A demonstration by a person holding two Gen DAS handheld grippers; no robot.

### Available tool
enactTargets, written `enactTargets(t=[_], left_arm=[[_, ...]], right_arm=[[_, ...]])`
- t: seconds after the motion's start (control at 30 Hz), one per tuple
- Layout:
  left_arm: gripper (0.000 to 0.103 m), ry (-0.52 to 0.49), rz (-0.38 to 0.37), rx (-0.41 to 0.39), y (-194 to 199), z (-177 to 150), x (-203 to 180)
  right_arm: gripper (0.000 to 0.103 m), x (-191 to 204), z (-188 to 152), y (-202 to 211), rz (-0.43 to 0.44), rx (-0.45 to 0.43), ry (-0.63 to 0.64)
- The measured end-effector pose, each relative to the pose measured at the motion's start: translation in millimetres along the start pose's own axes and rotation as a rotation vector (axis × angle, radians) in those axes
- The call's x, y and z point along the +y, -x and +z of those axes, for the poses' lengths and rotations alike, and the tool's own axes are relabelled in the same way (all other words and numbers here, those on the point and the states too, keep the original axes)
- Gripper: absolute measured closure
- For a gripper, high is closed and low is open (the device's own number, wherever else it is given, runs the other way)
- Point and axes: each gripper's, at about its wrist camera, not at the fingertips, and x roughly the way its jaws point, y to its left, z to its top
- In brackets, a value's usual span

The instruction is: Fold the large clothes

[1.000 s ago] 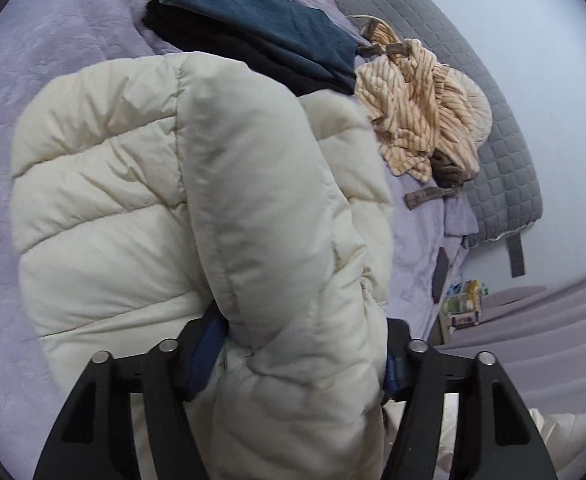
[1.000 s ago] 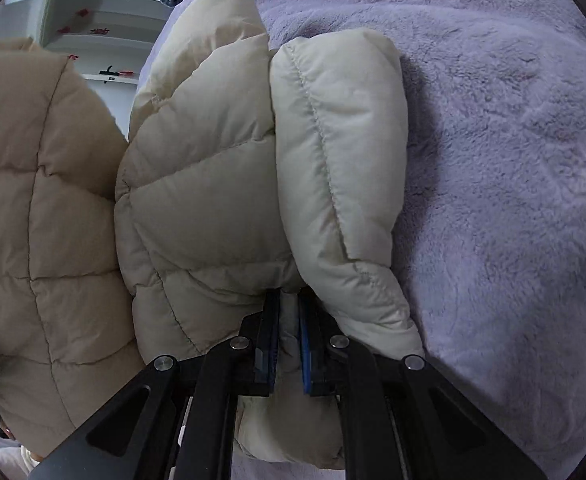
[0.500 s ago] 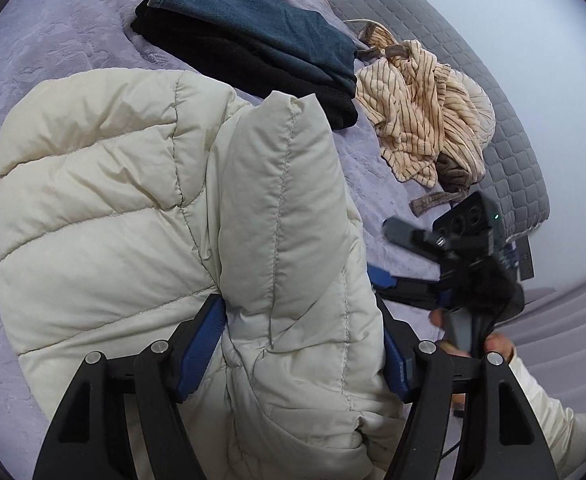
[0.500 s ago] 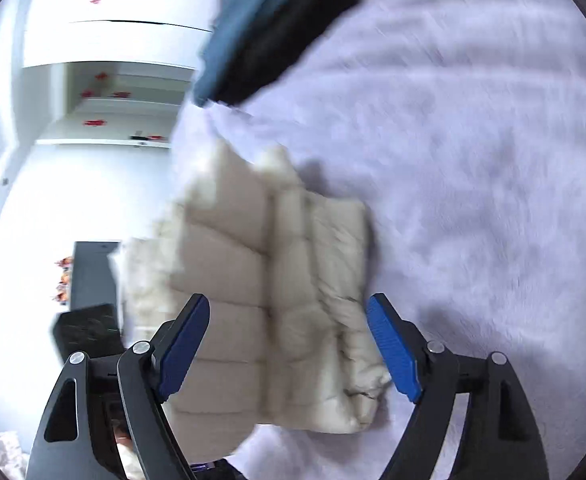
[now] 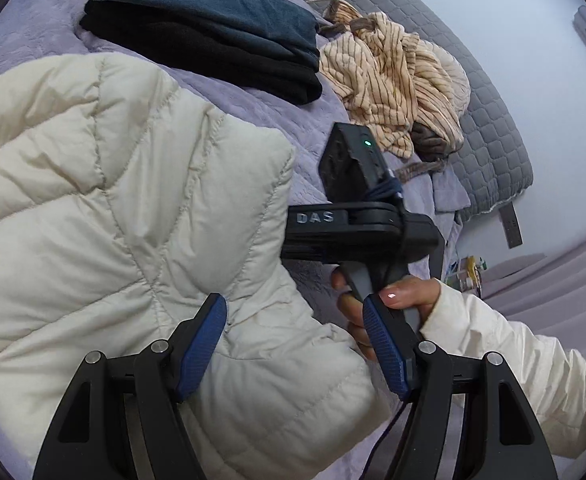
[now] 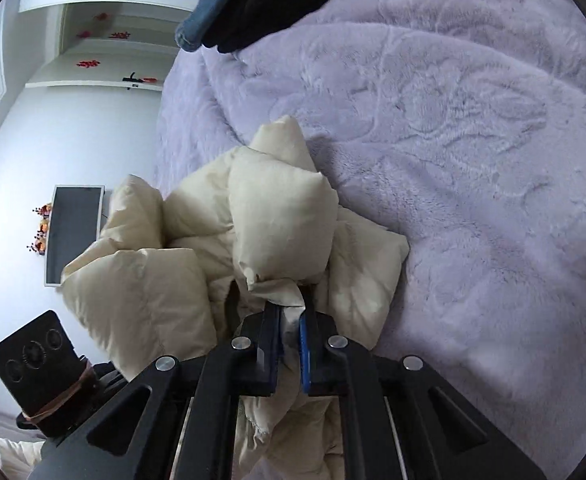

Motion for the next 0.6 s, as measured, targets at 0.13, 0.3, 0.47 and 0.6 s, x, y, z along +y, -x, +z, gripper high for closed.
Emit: enactTargets(t=[0.13, 0.3, 0.47, 0.6], left_arm=[[0.032, -0.056, 0.013, 0.047, -28, -5, -3], [0.032, -0.068, 0.042, 0.058, -46, -9, 2], [0.032, -0.093, 0.071, 0.07, -52, -15, 2], [0.032, -0.091, 0.075, 0.072, -51, -16, 3]], right_arm=[[0.096, -9, 9, -34, 0.004, 0.043, 0.031], [0.098, -13, 19, -51, 0.013, 0.064, 0.027], [0.094, -11, 16, -36, 0.014, 0.065, 0.005], [0.087, 0, 10, -15, -0.04, 0.048, 0.033]])
